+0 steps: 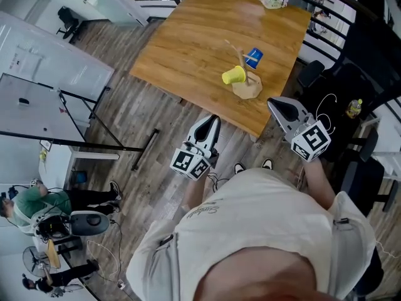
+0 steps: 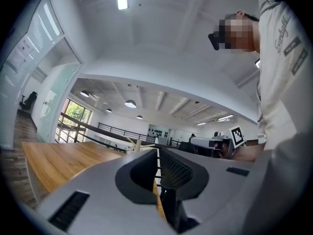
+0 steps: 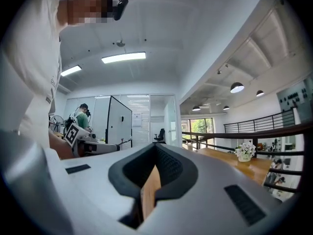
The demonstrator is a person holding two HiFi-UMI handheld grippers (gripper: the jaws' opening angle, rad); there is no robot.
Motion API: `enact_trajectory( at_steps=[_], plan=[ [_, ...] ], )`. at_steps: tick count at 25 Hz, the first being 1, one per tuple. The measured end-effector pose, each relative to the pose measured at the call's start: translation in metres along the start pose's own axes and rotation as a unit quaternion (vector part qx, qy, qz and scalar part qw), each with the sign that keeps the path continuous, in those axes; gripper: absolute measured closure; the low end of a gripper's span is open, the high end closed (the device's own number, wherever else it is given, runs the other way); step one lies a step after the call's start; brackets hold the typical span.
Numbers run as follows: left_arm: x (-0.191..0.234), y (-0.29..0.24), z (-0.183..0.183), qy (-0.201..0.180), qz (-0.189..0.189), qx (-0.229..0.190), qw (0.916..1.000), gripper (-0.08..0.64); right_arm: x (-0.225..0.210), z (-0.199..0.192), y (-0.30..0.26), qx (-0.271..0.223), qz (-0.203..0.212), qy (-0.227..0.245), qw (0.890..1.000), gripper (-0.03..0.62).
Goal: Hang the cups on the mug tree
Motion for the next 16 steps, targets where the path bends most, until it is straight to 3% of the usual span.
enact_trajectory(
  at_steps=[10,16],
  plan=[
    [0.016,0.014,-0.015,0.028,0.005,0.012,0.9995,0.523,0.009,-0.007,0.000,0.033,-0.019,0.011,0.999,0.598],
    [0.045,0.025,-0.014,0.030,-0.007,0.026,0.9992,0.523,0.028,-0.010,-0.017,0.023,-0.037,0.006,0.999,0.598]
  ],
)
Point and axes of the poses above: the fingertips, and each gripper's own axes: y backward along the fingers, x to its left, z out of its top, the point moved 1 cm from there along y, backward along the fingers, and after that the axes turned 5 degrees about y, right-handed, at the moved point
